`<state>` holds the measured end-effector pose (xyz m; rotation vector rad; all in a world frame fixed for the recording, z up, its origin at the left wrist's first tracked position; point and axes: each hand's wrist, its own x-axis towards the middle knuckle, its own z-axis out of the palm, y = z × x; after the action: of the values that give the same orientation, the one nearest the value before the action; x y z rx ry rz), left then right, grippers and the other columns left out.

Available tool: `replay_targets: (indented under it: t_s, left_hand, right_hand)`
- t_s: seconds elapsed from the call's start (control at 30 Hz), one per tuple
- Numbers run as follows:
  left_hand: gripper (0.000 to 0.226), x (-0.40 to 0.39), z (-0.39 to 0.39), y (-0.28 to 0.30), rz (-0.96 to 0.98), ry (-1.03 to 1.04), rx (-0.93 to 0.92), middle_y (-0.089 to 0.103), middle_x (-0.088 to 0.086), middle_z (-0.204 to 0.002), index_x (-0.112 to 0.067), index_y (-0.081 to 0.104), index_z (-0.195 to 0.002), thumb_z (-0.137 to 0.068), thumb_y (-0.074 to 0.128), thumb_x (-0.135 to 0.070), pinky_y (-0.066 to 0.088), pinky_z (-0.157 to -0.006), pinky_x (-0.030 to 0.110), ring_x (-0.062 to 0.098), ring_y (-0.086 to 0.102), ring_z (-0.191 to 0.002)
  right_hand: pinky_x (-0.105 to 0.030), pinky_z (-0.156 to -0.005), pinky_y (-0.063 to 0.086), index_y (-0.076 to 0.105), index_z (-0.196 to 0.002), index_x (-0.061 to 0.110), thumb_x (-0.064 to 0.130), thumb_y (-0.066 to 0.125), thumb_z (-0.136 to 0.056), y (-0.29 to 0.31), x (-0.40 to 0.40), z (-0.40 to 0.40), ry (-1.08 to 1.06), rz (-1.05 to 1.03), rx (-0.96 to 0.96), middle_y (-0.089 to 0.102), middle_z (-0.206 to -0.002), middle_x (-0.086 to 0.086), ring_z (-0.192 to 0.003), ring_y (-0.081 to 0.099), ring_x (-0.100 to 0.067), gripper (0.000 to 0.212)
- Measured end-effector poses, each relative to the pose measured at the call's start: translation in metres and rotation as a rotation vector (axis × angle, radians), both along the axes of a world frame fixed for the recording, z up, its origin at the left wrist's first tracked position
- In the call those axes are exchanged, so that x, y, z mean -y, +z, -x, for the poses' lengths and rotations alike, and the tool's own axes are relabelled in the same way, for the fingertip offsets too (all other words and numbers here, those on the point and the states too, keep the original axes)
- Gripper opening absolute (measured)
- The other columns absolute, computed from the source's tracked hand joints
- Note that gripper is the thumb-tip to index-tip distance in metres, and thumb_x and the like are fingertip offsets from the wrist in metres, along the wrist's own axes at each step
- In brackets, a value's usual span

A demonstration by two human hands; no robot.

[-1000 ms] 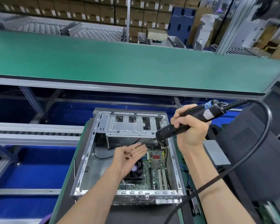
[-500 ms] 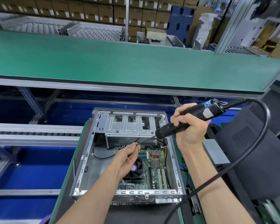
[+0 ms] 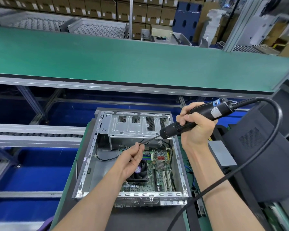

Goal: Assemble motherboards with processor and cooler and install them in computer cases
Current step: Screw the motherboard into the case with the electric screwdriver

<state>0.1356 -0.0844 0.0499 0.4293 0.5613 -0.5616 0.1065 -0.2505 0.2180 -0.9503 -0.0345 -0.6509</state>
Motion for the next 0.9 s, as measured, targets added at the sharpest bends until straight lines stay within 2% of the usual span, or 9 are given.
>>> replay_targets:
  t_s: [0.37,0.47,0.53,0.6,0.63,0.67,0.7,0.73,0.9]
  left_hand:
    - [0.034,-0.002,0.000,0.002,-0.190,-0.124,0.121,0.072,0.028,-0.105,0.016,0.062,-0.111,-0.083,0.071,-0.001,0.062,-0.067,0.029,0.031,0.074,-0.095]
    - [0.018,-0.012,-0.007,-0.003,-0.404,-0.079,0.092,0.074,0.016,-0.078,0.011,0.066,-0.098,-0.087,0.071,-0.003,0.058,-0.053,0.025,0.020,0.074,-0.067]
    - [0.015,-0.020,-0.011,-0.010,-0.681,-0.164,0.135,0.059,0.005,-0.058,0.003,0.066,-0.083,-0.087,0.073,-0.011,0.040,-0.037,0.023,0.012,0.048,-0.041]
    - [0.026,-0.023,-0.013,-0.017,-0.989,-0.278,0.248,0.048,0.003,-0.059,0.000,0.064,-0.072,-0.081,0.080,-0.017,0.032,-0.042,0.029,0.011,0.022,-0.048]
    - [0.050,-0.023,-0.013,-0.019,-1.125,-0.347,0.306,0.051,0.002,-0.063,-0.014,0.036,-0.068,-0.077,0.084,-0.021,0.024,-0.062,0.029,0.010,0.020,-0.056]
    - [0.044,-0.023,-0.012,-0.022,-1.250,-0.418,0.384,0.054,-0.002,-0.063,0.001,0.062,-0.099,-0.074,0.087,-0.026,0.057,-0.078,0.041,0.012,0.027,-0.088]
    - [0.042,-0.023,-0.010,-0.020,-1.367,-0.480,0.456,0.051,-0.006,-0.056,-0.012,0.055,-0.055,-0.072,0.089,-0.030,0.049,-0.062,0.030,0.016,0.053,-0.049]
    - [0.053,-0.022,-0.008,-0.021,-1.438,-0.574,0.504,0.043,-0.008,-0.049,-0.017,0.044,-0.051,-0.072,0.090,-0.033,0.044,-0.061,0.028,0.010,0.031,-0.051]
    - [0.063,-0.019,-0.012,-0.032,-1.554,-0.626,0.531,0.029,-0.006,-0.044,-0.018,0.033,-0.053,-0.071,0.090,-0.036,0.034,-0.061,0.028,0.018,0.033,-0.051]
  right_hand:
    - [-0.028,-0.053,0.037,0.058,-0.065,0.005,-0.009,0.048,-0.057,0.007,0.015,-0.004,-0.007,0.000,-0.040,0.051,-0.061,-0.013,-0.043,0.039,-0.021,0.019]
    - [-0.028,-0.052,0.038,0.059,-0.060,0.007,-0.005,0.055,-0.050,-0.002,0.014,-0.006,-0.039,0.133,-0.058,0.052,-0.057,-0.013,-0.045,0.042,-0.023,0.017]
    - [-0.029,-0.051,0.038,0.058,-0.055,0.008,-0.005,0.056,-0.044,-0.013,0.009,-0.009,-0.072,0.226,-0.099,0.053,-0.057,-0.012,-0.050,0.045,-0.025,0.017]
    - [-0.028,-0.049,0.037,0.057,-0.053,0.005,-0.008,0.055,-0.044,-0.027,0.002,-0.012,-0.085,0.301,-0.151,0.055,-0.057,-0.011,-0.052,0.047,-0.025,0.016]
    - [-0.027,-0.048,0.037,0.058,-0.053,0.004,-0.009,0.055,-0.045,-0.034,-0.002,-0.013,-0.076,0.329,-0.176,0.056,-0.057,-0.011,-0.051,0.047,-0.024,0.015]
    - [-0.026,-0.046,0.037,0.059,-0.054,0.006,-0.009,0.056,-0.047,-0.041,-0.005,-0.013,-0.060,0.349,-0.199,0.056,-0.056,-0.010,-0.050,0.047,-0.023,0.017]
    - [-0.026,-0.045,0.037,0.059,-0.054,0.008,-0.009,0.056,-0.048,-0.047,-0.008,-0.014,-0.044,0.362,-0.217,0.057,-0.056,-0.009,-0.050,0.047,-0.022,0.019]
    - [-0.026,-0.044,0.038,0.059,-0.056,0.009,-0.010,0.056,-0.050,-0.052,-0.009,-0.015,-0.034,0.370,-0.231,0.058,-0.057,-0.006,-0.050,0.047,-0.020,0.020]
    - [-0.026,-0.044,0.038,0.061,-0.061,0.004,-0.009,0.059,-0.054,-0.070,-0.009,-0.019,-0.045,0.404,-0.271,0.061,-0.058,-0.002,-0.048,0.050,-0.015,0.014]
